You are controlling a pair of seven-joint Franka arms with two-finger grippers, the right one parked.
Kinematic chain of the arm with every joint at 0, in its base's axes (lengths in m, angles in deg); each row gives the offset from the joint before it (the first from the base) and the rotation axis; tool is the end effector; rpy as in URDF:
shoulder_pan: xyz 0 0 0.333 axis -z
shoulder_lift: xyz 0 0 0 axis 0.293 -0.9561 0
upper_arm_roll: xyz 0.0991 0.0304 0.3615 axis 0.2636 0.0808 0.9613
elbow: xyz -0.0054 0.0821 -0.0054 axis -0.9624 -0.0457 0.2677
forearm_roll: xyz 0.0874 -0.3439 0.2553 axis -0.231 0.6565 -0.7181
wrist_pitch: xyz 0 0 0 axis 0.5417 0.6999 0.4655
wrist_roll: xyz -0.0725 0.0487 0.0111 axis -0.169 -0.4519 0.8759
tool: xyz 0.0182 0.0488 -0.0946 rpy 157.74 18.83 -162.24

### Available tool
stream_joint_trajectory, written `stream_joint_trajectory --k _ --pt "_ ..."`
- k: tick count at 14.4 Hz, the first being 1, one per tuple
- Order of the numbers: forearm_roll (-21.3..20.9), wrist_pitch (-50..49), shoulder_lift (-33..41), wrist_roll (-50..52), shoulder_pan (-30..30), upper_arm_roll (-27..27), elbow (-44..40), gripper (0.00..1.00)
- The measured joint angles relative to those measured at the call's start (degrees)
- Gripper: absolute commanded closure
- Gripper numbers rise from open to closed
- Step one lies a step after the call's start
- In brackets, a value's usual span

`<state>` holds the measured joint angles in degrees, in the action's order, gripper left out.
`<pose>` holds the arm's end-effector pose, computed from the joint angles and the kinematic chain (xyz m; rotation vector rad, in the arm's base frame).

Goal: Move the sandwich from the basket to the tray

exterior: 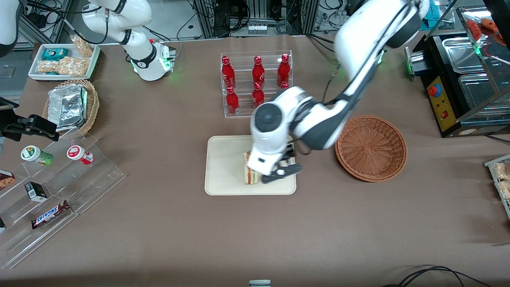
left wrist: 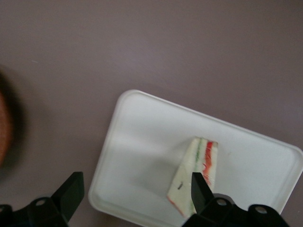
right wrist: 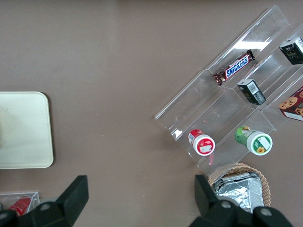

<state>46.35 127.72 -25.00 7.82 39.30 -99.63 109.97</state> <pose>0.6628 -0.4861 0.4416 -3.0323 -0.5542 -0.0251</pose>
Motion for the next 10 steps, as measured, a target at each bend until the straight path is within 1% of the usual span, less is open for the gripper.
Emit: stream_joint_trajectory --k 2,4,6,8,10 --pt "1.8 -4.6 4.8 -2.1 -3.6 -0.1 1.6 0.0" --pt "5.0 -6.9 10.0 -6.4 -8.1 0.0 5.1 0.0" --pt "8.1 -11.8 15.0 -12.4 -13.8 0.0 7.8 0.0" --pt "9.3 -18.9 19.4 -19.4 -20.0 0.1 9.0 0.0" --pt "9.5 -23.4 22.5 -26.2 -25.4 0.2 9.4 0.0"
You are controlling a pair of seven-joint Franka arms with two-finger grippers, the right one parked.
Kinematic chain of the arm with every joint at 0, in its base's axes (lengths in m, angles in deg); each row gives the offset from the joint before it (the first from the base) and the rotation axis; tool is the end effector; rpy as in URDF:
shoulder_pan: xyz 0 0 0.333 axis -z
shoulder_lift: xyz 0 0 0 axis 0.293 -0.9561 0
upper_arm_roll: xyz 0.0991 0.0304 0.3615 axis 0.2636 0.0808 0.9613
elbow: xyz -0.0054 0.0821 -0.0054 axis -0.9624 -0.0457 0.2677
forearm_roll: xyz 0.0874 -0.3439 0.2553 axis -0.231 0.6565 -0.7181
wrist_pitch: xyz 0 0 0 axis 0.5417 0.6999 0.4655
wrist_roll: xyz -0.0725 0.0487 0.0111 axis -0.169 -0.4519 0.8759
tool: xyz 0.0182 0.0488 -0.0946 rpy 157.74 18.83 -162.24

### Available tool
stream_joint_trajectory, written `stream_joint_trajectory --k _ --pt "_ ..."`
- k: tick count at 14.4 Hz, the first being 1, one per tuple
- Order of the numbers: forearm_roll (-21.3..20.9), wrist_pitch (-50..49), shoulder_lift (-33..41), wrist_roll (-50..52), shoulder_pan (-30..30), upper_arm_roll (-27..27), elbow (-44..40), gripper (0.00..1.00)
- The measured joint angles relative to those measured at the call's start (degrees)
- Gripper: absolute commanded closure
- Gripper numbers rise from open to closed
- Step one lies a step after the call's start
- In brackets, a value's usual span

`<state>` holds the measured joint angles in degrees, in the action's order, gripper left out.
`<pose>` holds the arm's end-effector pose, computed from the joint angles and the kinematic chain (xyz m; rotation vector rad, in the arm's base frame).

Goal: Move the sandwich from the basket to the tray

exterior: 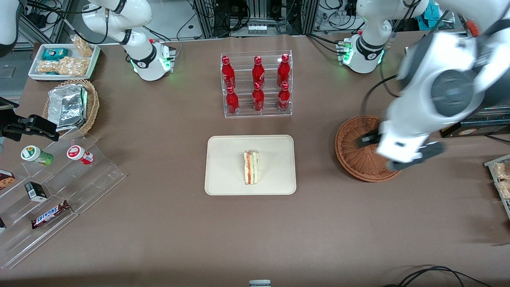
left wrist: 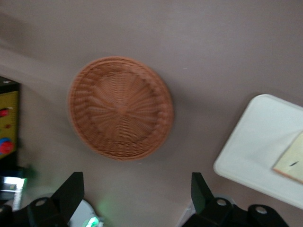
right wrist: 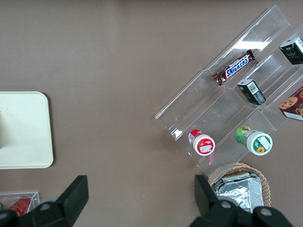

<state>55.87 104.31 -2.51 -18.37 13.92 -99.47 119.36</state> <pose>0.6598 -0.1698 0.6159 -2.9406 -0.5145 0.3004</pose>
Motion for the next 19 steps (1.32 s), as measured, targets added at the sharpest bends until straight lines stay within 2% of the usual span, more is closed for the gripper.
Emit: stream_joint_trajectory --k 3,6,8,13,19 --pt "0.1 -4.1 3.8 -12.1 -5.8 0.9 0.7 0.0" --pt "2.6 -4.6 8.1 -19.2 -6.1 6.1 1.9 0.0" --pt "3.8 -4.5 10.1 -23.0 -6.0 7.3 2.3 0.0" --pt "5.5 -2.6 14.4 -25.7 -2.2 11.2 5.2 0.0" --pt "5.7 -1.8 15.3 -25.7 -2.2 11.9 7.4 0.0"
